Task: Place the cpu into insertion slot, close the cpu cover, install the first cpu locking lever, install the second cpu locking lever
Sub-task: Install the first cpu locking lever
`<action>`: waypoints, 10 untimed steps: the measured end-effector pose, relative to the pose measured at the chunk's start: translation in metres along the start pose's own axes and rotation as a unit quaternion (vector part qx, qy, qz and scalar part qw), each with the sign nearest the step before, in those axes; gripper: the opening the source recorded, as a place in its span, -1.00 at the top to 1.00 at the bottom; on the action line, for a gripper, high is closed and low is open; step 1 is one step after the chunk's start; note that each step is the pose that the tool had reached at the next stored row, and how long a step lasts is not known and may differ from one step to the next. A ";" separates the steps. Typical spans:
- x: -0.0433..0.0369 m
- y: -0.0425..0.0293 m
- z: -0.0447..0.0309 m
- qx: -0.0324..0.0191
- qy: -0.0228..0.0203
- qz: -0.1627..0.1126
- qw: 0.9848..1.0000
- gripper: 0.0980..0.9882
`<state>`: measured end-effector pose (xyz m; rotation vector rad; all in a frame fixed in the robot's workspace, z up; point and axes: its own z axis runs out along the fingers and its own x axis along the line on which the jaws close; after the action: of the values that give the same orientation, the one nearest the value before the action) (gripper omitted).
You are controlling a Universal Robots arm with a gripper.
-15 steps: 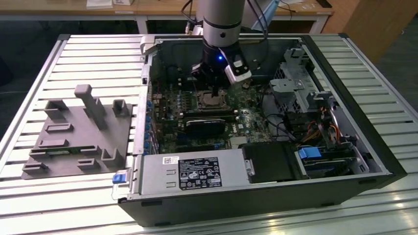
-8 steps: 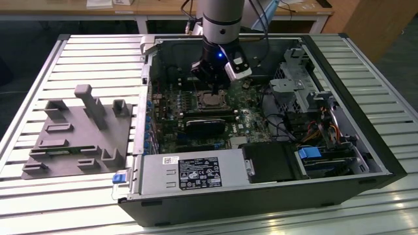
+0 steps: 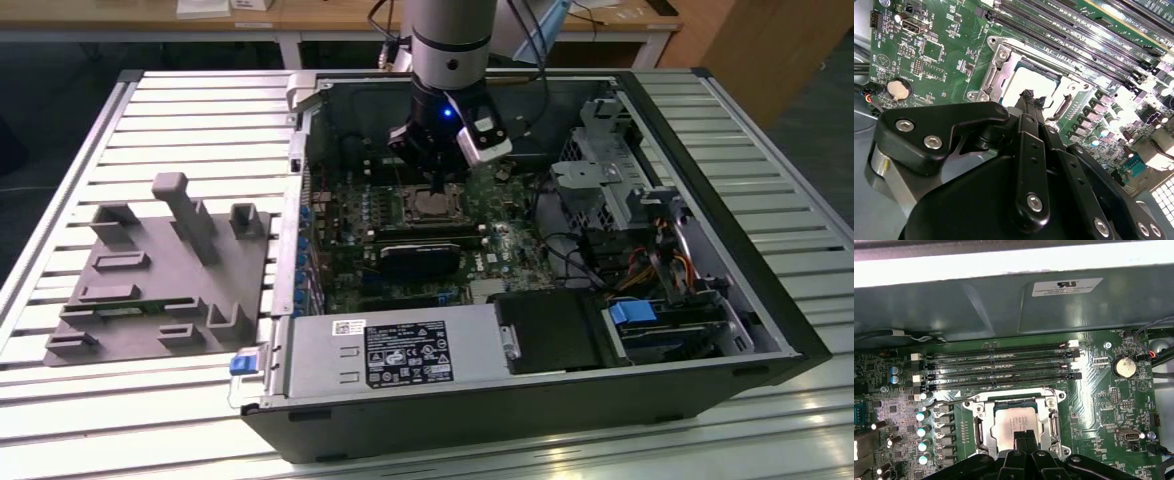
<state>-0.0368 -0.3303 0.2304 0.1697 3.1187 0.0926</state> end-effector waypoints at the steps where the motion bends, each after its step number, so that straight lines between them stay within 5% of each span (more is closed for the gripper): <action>1: 0.0000 0.0000 0.0000 0.000 0.000 0.000 1.000 0.99; 10: 0.0024 -0.0003 -0.0001 0.000 0.000 0.000 1.000 0.99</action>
<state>-0.0392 -0.3304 0.2304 0.1698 3.1186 0.0925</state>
